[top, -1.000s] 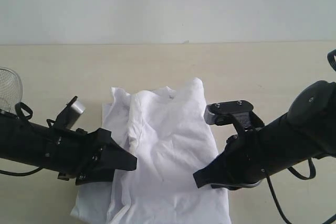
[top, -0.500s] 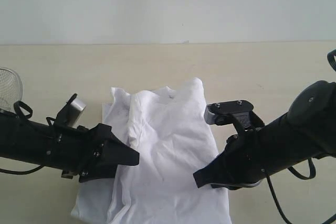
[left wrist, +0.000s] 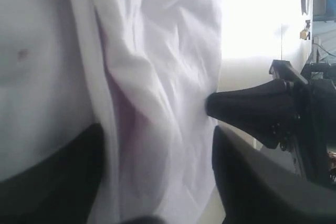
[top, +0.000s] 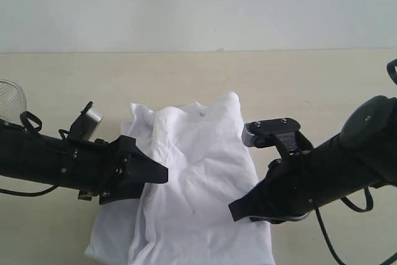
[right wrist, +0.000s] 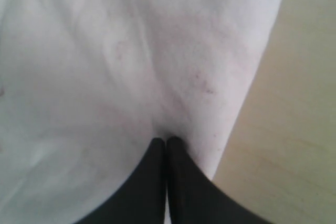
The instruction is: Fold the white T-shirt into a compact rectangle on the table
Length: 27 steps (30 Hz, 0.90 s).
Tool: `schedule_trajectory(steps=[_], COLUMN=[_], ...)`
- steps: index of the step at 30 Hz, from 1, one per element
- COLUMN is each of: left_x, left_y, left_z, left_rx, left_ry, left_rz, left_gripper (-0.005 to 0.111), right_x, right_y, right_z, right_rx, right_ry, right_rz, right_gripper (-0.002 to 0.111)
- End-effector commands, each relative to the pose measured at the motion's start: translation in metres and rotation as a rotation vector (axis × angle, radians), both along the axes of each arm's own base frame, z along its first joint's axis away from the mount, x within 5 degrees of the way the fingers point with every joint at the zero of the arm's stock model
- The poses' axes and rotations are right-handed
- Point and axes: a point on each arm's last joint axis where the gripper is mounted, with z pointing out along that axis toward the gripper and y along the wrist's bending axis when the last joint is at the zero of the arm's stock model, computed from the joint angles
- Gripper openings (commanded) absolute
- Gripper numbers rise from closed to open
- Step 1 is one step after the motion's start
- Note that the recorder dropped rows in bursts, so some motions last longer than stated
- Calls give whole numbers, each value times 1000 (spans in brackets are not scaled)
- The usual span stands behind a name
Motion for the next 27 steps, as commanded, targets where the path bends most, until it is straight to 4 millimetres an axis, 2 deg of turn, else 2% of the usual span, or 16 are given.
schedule_trajectory(steps=[1,11,13,19,21,27], left_x=[1,5,5,5,5,5], left_y=[-11,-11,-11,-10,-10,-10], left_z=[2,-2,-2,-2,-2,-2], left_rx=[6,72,74,78,78,76], left_ry=[-12,-24,-24,-29,-29,-29], left_rz=[-22,0,1,1,1,6], left_gripper=[56,55,49,17,13,12], right_x=[0,-1,-1,-1,-1,-1], right_y=[-1,0,0,0,0,0], right_z=[0,0,0,0,0,0], right_rx=[-11,-7,-7,-7,-7,-7], right_ry=[-14,-8,-8,-8,-8,-8], right_rz=[4,8,8,8,8,8], right_gripper=[0,0,0,0,0,0])
